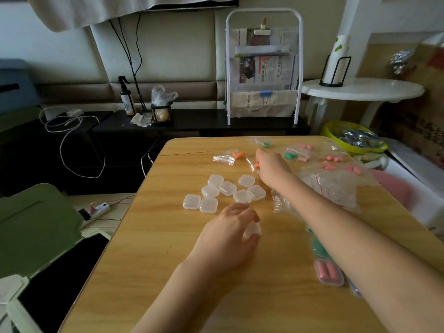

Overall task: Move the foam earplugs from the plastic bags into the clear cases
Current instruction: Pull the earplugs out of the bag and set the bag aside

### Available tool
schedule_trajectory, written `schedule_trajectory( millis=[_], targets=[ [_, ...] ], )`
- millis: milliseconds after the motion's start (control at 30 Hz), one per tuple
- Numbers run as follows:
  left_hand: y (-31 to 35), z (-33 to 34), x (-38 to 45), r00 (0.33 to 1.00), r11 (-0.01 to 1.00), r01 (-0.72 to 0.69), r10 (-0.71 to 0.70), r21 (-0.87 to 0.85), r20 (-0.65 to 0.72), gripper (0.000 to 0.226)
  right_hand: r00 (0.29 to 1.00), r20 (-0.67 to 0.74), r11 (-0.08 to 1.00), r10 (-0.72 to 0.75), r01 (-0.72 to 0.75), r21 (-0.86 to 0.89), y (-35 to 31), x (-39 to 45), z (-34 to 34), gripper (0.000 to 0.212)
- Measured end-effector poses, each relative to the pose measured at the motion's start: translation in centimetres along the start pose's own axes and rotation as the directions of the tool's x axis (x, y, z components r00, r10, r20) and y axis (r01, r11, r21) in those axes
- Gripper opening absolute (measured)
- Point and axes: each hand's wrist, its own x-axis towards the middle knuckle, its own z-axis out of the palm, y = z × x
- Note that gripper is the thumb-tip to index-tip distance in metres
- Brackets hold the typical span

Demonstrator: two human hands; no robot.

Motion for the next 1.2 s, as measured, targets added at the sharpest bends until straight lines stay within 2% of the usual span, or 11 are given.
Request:
schedule_trajectory(
  millis=[100, 200, 300, 400, 500, 567, 667, 733, 833, 1000, 1200],
  targets=[
    [-0.1, -0.2, -0.2, 1.0, 0.998, 0.007, -0.006, -0.063, 0.02, 0.033, 0.999, -0.036, 0.993, 0.017, -0.013, 0.115, 0.2, -0.7, -0.5, 0.013],
    [-0.1, -0.1, -0.2, 1.0, 0.991, 0.003, 0.001, -0.136, 0.029, 0.031, 0.975, -0.183, 0.879, 0.122, -0.021, 0.477, -0.4, -2.2, -3.3, 0.007],
    [0.4, -0.1, -0.5, 0.998, 0.983, -0.011, 0.023, -0.182, 0.064, 0.03, 0.963, -0.027, 0.495, 0.267, -0.114, 0.861, -0.8, -5.4, -6.5, 0.01],
    [1.2, -0.2, -1.3, 0.998, 0.979, -0.012, 0.024, -0.203, 0.056, 0.04, 0.944, 0.283, 0.035, 0.172, -0.293, 0.956, -0.3, -10.6, -8.4, 0.016],
    [3.1, -0.8, -1.9, 0.982, 0.901, 0.114, -0.166, -0.418, -0.09, 0.044, 0.919, 0.389, -0.167, 0.058, -0.376, 0.912, 0.8, -15.5, -9.3, 0.018],
    [4.2, -1.2, -2.1, 0.954, 0.708, 0.185, -0.296, -0.682, -0.048, 0.035, 0.912, 0.407, -0.251, 0.052, -0.383, 0.889, 1.3, -17.9, -9.7, 0.02],
    [5.6, -1.4, -2.3, 0.905, 0.329, 0.247, -0.416, -0.911, 0.095, 0.022, 0.893, 0.449, -0.176, 0.028, -0.438, 0.882, 1.6, -20.1, -9.9, 0.025],
    [5.9, -1.6, -2.4, 0.868, 0.279, 0.239, -0.491, -0.93, 0.076, 0.016, 0.884, 0.467, -0.149, -0.013, -0.464, 0.873, 1.7, -20.5, -10.3, 0.033],
    [5.9, -1.8, -2.6, 0.86, 0.433, 0.238, -0.51, -0.87, -0.018, 0.016, 0.908, 0.41, -0.154, -0.081, -0.418, 0.895, 1.8, -20.1, -11.1, 0.03],
    [5.5, -1.9, -2.9, 0.839, 0.634, 0.199, -0.504, -0.747, -0.204, 0.014, 0.947, 0.317, 0.31, 0.058, -0.319, 0.896, 2.3, -20.4, -10.2, 0.021],
    [4.6, -1.7, -2.8, 0.841, 0.796, 0.141, -0.41, -0.589, -0.353, 0.014, 0.926, 0.359, 0.472, -0.117, -0.267, 0.84, 2.6, -20.2, -10.2, 0.045]
  ],
)
